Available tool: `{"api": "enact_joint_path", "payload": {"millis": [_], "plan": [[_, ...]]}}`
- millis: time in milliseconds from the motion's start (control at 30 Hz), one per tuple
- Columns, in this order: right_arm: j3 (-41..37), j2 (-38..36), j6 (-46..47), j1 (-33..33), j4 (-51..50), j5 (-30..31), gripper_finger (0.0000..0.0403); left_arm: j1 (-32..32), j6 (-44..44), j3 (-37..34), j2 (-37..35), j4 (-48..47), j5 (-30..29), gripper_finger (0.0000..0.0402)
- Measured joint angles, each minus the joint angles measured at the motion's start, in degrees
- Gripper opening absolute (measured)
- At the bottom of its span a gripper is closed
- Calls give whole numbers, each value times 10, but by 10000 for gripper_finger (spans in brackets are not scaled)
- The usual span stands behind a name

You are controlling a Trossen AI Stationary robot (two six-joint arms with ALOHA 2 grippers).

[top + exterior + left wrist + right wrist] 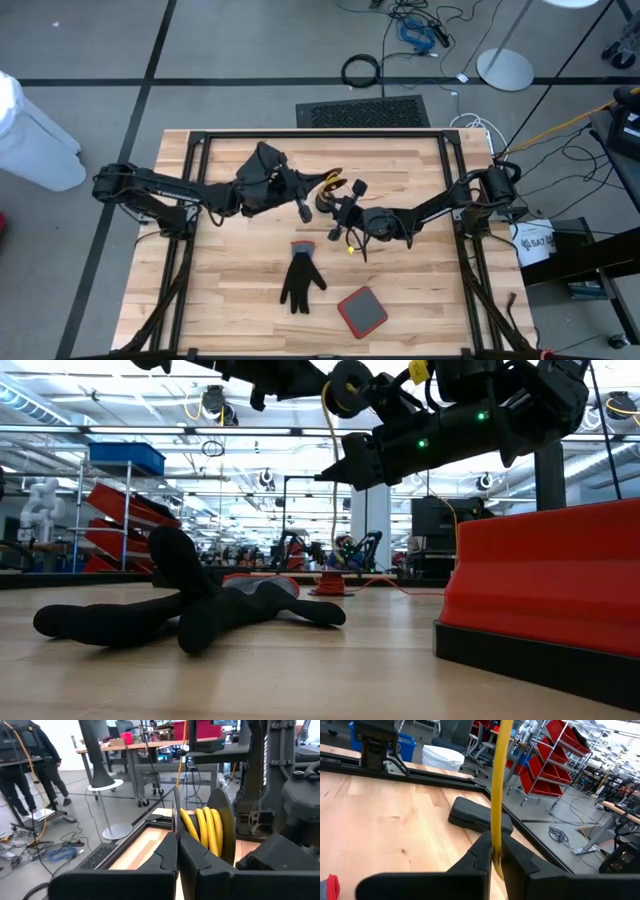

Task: Coil cords
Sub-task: Coil the yellow wire onto the black spool

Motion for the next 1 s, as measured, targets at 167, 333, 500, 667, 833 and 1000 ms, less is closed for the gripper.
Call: {"api": "enact_joint_path", "payload": {"millis": [167, 333, 500, 667, 833, 1000], "plan": [[0, 0, 0, 0, -5, 0, 24, 0, -1, 0, -2, -3, 23, 0], [0, 0, 6, 0, -28, 0, 25, 0, -10, -1, -4, -12, 57, 0], [0, 0, 12, 0, -48, 0, 25, 0, -14, -1, -4, -34, 91, 0], [0, 0, 16, -1, -75, 0, 21, 0, -14, -1, -10, -82, 106, 0], [0, -1, 37, -4, -105, -1, 5, 1, -13, -2, -29, -158, 120, 0], [0, -2, 62, -12, -128, 0, 4, 0, -8, -2, -54, -224, 157, 0]]}}
